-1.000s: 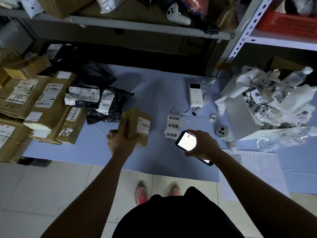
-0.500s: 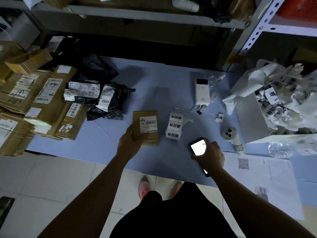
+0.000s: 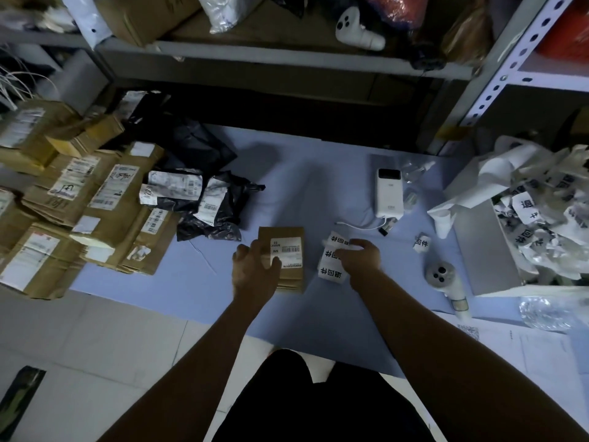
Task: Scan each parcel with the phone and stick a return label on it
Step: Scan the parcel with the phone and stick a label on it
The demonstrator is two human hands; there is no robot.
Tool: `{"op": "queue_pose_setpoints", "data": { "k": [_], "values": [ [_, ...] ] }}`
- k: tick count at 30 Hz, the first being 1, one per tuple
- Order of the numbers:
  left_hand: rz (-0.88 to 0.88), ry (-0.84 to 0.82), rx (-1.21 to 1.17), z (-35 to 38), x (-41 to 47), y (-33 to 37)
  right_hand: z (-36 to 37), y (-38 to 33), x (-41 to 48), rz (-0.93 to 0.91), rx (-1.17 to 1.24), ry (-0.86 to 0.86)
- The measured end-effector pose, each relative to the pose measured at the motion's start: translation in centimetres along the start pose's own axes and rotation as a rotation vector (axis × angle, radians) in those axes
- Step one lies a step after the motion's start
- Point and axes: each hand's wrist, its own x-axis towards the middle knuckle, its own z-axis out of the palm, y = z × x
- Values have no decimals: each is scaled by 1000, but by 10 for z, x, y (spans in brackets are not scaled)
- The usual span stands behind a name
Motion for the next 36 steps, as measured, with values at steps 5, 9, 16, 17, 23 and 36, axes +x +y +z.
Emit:
{"op": "queue_pose_setpoints", "data": {
  "k": [5,9,16,17,23,36],
  "values": [
    [14,-62,-269,7,-5,23,2,-3,-12,-98,24,-35],
    [-26,-190,-406,21,-10,47,-8,3,-33,-232,34,-131],
    [-249,-385,-923,17,-2,63,-40,11,-62,-364,-15,-379],
    [-186,-377,-984,13,-1,65,-42,11,-65,-375,-57,-380],
    [177,-288,-926,-8,3,75,-51,12,-77,-421,-205,-378],
    [520,-183,-458,-12,-9,71,-42,-13,-94,-641,-118,-283]
  ]
}}
